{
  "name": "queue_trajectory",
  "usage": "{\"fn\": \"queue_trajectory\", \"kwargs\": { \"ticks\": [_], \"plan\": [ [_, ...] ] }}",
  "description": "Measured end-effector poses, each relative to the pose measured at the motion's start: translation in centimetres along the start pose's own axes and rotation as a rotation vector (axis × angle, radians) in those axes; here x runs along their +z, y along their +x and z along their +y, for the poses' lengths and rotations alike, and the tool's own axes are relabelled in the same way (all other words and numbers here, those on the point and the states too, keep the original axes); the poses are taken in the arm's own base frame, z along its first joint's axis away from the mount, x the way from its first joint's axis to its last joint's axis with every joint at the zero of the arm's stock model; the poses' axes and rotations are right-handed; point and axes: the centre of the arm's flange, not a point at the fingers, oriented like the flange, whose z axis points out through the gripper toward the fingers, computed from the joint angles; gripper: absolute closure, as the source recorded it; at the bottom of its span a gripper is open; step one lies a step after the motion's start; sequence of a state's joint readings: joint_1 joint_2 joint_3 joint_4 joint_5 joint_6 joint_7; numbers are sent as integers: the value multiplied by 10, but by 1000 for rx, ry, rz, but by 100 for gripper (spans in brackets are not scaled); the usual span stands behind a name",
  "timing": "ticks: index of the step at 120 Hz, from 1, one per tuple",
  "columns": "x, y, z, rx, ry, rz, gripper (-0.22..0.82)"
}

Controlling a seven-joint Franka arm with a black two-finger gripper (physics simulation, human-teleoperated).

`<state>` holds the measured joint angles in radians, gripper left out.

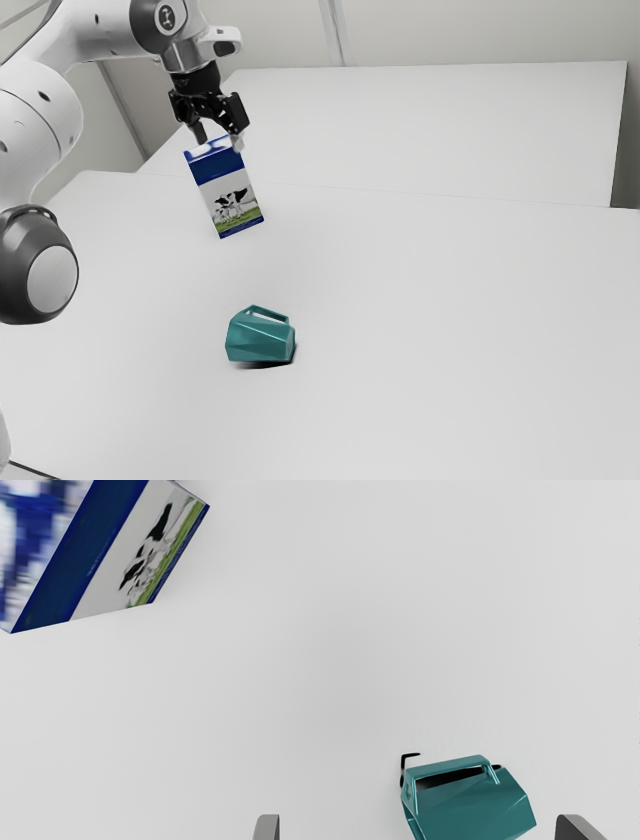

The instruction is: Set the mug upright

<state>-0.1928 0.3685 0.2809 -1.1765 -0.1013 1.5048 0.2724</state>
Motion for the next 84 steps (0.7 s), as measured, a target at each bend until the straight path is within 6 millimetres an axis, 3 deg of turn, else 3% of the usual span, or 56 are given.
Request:
{"fn": "queue_trajectory", "kwargs": {
  "ticks": [30, 45, 57, 74, 84],
  "plan": [
    [-1, 3, 17, 29, -3, 0, 0],
    [1, -11, 18, 25, -23, -12, 0],
    [16, -42, 32, 25, -66, -48, 0],
    [72, -98, 42, 2, -152, -103, 0],
    [90, -128, 44, -22, -198, -85, 0]
  ]
}}
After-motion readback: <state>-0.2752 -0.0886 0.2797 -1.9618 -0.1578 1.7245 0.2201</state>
